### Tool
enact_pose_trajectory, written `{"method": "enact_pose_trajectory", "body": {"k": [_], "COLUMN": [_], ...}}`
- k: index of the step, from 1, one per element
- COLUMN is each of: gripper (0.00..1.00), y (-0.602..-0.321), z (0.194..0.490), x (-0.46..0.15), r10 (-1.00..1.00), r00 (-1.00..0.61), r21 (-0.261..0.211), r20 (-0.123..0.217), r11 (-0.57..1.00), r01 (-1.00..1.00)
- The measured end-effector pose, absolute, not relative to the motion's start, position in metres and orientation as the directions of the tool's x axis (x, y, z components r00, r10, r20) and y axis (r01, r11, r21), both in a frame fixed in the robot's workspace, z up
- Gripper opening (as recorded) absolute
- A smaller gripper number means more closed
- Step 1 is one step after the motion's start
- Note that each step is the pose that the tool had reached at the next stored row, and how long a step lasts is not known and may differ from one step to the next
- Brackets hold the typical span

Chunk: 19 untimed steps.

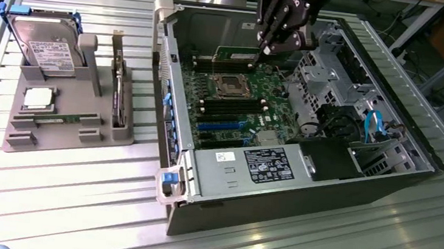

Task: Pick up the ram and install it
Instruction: 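Pick up the ram and move it above insertion slot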

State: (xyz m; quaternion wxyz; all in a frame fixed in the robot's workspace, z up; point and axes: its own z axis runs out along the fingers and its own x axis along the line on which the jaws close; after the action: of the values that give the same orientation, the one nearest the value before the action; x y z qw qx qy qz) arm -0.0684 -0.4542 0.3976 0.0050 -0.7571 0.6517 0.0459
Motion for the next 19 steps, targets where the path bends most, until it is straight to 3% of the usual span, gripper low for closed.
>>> {"method": "enact_pose_trajectory", "body": {"k": [11, 19], "gripper": [0.14, 0.14], "y": [-0.418, -0.415], "z": [0.397, 0.397], "x": [-0.055, -0.053], "r10": [-0.986, -0.996], "r00": [0.146, 0.058], "r21": [0.052, 0.029], "r20": [-0.075, -0.068], "r11": [-0.150, -0.060], "r01": [-0.987, -0.998]}}
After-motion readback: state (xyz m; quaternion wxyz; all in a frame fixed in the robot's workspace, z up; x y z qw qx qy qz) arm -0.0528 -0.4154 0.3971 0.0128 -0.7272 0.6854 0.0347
